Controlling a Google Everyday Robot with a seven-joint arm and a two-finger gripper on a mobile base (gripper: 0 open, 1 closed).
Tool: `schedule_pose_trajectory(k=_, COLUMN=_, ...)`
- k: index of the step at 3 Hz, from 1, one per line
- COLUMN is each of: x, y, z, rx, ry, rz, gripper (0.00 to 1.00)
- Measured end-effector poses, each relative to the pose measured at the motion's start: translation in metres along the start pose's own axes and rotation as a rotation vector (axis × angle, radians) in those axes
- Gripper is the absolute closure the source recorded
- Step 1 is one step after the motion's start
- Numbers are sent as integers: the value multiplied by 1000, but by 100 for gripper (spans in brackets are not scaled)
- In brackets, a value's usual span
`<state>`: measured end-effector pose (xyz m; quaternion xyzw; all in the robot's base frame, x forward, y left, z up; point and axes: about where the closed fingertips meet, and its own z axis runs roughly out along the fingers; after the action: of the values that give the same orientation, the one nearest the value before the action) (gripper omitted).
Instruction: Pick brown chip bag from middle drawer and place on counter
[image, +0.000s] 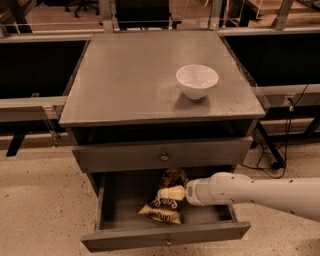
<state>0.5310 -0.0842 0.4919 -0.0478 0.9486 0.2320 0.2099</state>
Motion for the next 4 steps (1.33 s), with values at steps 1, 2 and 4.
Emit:
schedule_pose_trajectory(k=1, x=-16, y=12, z=16, rx=-30, ry=-28, rz=-50, gripper=0)
schedule_pose_trajectory(k=2, x=-39, y=15, z=39, rx=-26, ry=-89, rz=-79, gripper=0)
schedule_pose_trajectory(k=4, x=-33, y=6, z=54, rx=-14, ry=-67, rz=-78, gripper=0)
